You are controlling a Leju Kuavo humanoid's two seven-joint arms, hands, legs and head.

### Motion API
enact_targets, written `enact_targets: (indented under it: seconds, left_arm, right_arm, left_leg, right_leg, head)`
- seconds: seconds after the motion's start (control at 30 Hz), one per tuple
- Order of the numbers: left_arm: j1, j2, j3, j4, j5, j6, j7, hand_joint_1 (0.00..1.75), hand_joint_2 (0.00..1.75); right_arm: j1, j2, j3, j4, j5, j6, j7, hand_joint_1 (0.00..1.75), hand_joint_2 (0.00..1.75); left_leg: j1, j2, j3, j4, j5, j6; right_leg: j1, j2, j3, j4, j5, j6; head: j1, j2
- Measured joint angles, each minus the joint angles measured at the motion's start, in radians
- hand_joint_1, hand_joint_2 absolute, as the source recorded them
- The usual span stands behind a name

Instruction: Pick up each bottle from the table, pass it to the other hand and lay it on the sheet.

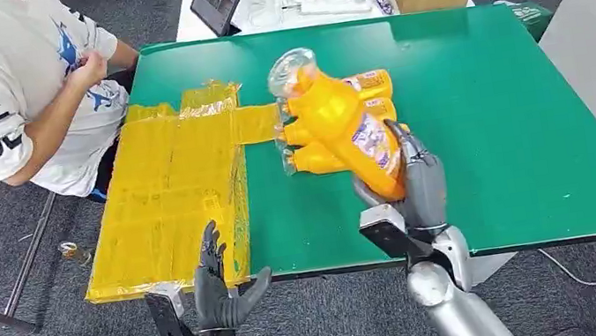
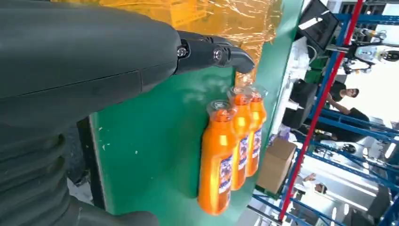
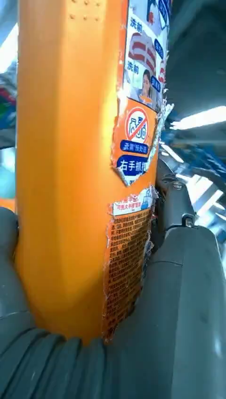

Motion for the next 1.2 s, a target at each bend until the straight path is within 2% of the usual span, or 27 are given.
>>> enact_targets:
  seconds: [0.23, 0.5, 0.6, 0.63, 0.7, 0.83, 1.07, 1.2]
  left_arm:
    - [0.003, 0.002, -0.010, -0.022, 0.027, -0.008, 0.010, 0.00, 1.75]
    - [0.003, 0.003, -0.011, -0.025, 0.031, -0.009, 0.011, 0.00, 1.75]
    - [0.007, 0.008, -0.024, -0.076, 0.037, -0.020, 0.027, 0.00, 1.75]
    - [0.020, 0.012, -0.029, -0.135, 0.118, -0.124, 0.064, 0.00, 1.75]
    - [0.026, 0.016, -0.038, -0.155, 0.154, -0.181, 0.071, 0.00, 1.75]
    - [0.028, 0.023, -0.056, -0.179, 0.188, -0.251, 0.090, 0.00, 1.75]
    - [0.022, 0.026, -0.074, -0.179, 0.199, -0.293, 0.100, 0.00, 1.75]
    - [0.021, 0.026, -0.079, -0.177, 0.201, -0.309, 0.108, 0.00, 1.75]
  right_arm:
    - [0.079, 0.098, -0.126, -0.128, 0.018, -0.001, -0.153, 1.75, 1.75]
    - [0.088, 0.109, -0.138, -0.143, 0.016, -0.001, -0.159, 1.75, 1.75]
    - [0.158, 0.162, -0.199, -0.230, -0.046, -0.002, -0.167, 1.75, 1.75]
    - [0.185, 0.167, -0.217, -0.208, -0.161, 0.054, -0.167, 1.75, 1.75]
    - [0.186, 0.167, -0.213, -0.159, -0.199, 0.141, -0.167, 1.75, 1.75]
    - [0.191, 0.174, -0.147, -0.018, -0.182, 0.236, -0.167, 1.75, 1.75]
    - [0.171, 0.204, 0.080, 0.228, -0.130, 0.229, -0.169, 1.75, 1.75]
    - [0.148, 0.216, 0.155, 0.315, -0.101, 0.227, -0.169, 1.75, 1.75]
  left_leg:
    - [-0.001, 0.000, 0.001, 0.000, 0.000, 0.000]
    - [-0.001, 0.000, 0.001, 0.000, 0.000, 0.000]
    - [-0.001, 0.000, 0.001, 0.000, 0.000, 0.000]
    - [-0.001, 0.001, 0.000, 0.000, 0.000, 0.000]
    - [-0.001, 0.001, 0.001, 0.000, 0.000, 0.000]
    - [0.000, 0.001, 0.001, 0.000, 0.000, 0.000]
    - [0.000, 0.001, 0.000, 0.000, 0.000, -0.001]
    - [0.000, 0.001, 0.000, 0.000, 0.000, -0.001]
  right_leg:
    - [-0.001, 0.000, 0.000, 0.000, 0.000, 0.000]
    - [-0.001, 0.000, 0.000, 0.000, 0.000, 0.000]
    - [-0.001, 0.000, 0.000, 0.000, 0.000, 0.000]
    - [-0.001, 0.000, 0.000, 0.000, 0.000, 0.000]
    - [-0.001, 0.000, 0.000, 0.000, 0.000, 0.000]
    - [0.000, 0.000, 0.000, 0.000, 0.000, 0.000]
    - [0.001, 0.000, 0.000, 0.000, -0.001, 0.000]
    - [0.000, 0.000, 0.000, 0.000, -0.001, 0.000]
  head:
    - [0.000, 0.000]
    - [0.000, 0.000]
    - [0.000, 0.000]
    - [0.000, 0.000]
    - [0.000, 0.000]
    - [0.000, 0.000]
    - [0.000, 0.000]
    - [0.000, 0.000]
